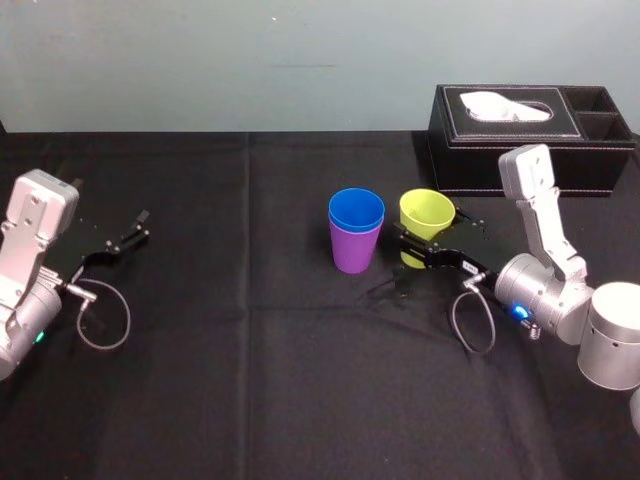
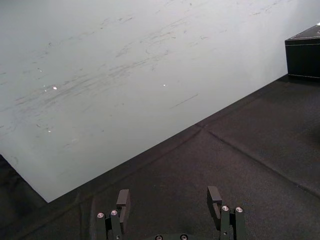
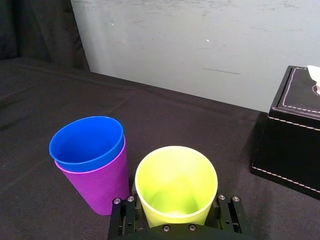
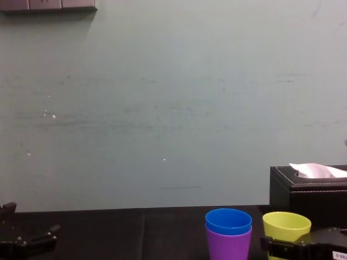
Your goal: Stack the three plastic cups sequentially using one hand.
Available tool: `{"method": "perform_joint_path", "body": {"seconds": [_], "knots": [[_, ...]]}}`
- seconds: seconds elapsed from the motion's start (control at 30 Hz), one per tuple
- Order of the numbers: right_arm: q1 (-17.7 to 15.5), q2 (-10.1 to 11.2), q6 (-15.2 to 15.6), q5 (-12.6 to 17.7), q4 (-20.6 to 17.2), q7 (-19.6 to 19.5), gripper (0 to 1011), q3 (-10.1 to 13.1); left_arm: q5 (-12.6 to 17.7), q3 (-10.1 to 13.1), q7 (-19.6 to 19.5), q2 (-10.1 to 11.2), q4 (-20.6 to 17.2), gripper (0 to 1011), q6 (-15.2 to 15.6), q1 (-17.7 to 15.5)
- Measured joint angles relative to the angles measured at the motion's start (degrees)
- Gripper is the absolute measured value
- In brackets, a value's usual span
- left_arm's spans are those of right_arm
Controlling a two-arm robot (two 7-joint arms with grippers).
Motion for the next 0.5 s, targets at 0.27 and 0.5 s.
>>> {"method": "perform_joint_path", "body": {"seconds": [0.27,0.5], "knots": [[-0.04,0.00,0.05,-0.01,-0.05,-0.11,739,0.05,0.00,0.00,0.00,0.00,0.00,1011,0.00,0.00],[-0.38,0.03,0.17,-0.04,-0.60,-0.58,739,0.11,0.00,0.00,0.00,0.00,0.00,1011,0.00,0.00]]}}
